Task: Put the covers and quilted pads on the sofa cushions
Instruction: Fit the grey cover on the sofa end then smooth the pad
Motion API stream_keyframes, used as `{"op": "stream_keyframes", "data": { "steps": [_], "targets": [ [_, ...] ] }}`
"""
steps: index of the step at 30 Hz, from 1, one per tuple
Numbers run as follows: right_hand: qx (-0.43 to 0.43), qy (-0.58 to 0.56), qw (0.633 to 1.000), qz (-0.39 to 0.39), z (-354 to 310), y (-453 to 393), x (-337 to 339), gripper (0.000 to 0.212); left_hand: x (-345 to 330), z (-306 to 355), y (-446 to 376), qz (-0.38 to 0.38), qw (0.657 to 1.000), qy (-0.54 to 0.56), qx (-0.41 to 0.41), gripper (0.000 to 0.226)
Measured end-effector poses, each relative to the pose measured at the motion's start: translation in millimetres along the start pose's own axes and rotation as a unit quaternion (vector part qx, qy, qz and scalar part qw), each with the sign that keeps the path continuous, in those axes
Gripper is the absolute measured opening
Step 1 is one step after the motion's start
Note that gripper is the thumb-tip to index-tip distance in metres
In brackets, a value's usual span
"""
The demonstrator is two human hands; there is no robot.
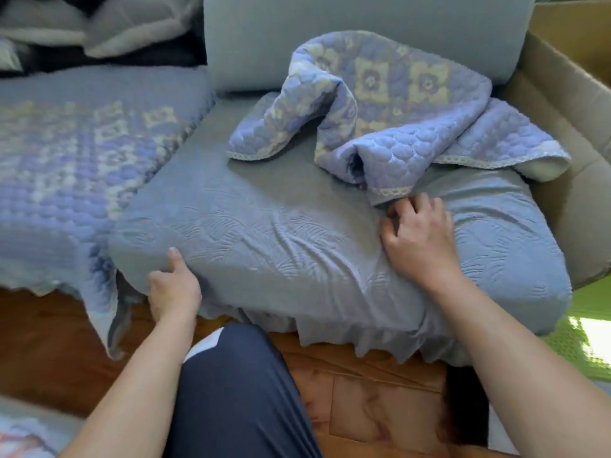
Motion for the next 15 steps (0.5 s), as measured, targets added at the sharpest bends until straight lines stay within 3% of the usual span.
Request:
{"op": "stream_keyframes", "data": {
  "steps": [2,4,8,10,12,15],
  "targets": [
    [-0.006,0.008,0.999,-0.045,-8.9,-3.5,3.4,0.024,-3.4,1.9,-1.4,-0.033,0.998,0.025,-0.046,0.058],
    [0.004,0.000,0.994,-0.113,-19.2,-11.7,10.4,0.028,6.7,3.3,-14.9,-0.013,0.998,0.035,-0.046,0.048],
    [0.004,-0.039,0.984,-0.171,-0.3,-32.4,32.4,0.034,52.1,-27.9,-90.6,0.038,0.993,0.025,0.108,0.037],
    [-0.023,-0.025,0.985,-0.169,16.8,-31.6,38.7,0.037,51.8,-17.8,-96.4,0.050,0.995,0.040,0.075,0.034],
    [-0.021,-0.017,0.982,-0.189,18.4,-24.8,37.6,0.041,36.4,-0.2,-74.4,0.062,0.996,0.059,0.039,0.043],
    [0.049,-0.005,0.975,-0.215,4.4,-14.2,30.8,0.046,13.4,17.8,-50.0,0.110,0.987,0.072,0.087,0.055]
  ]
}}
Point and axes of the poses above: each hand's wrist, its own y-axis away from the middle knuckle, its own x-axis out of the back of the hand, z = x × y, the point moved 2 cm from there along -y, towards the middle knuckle, and after that the axes turned 1 degree about z, right-handed, at the moved point
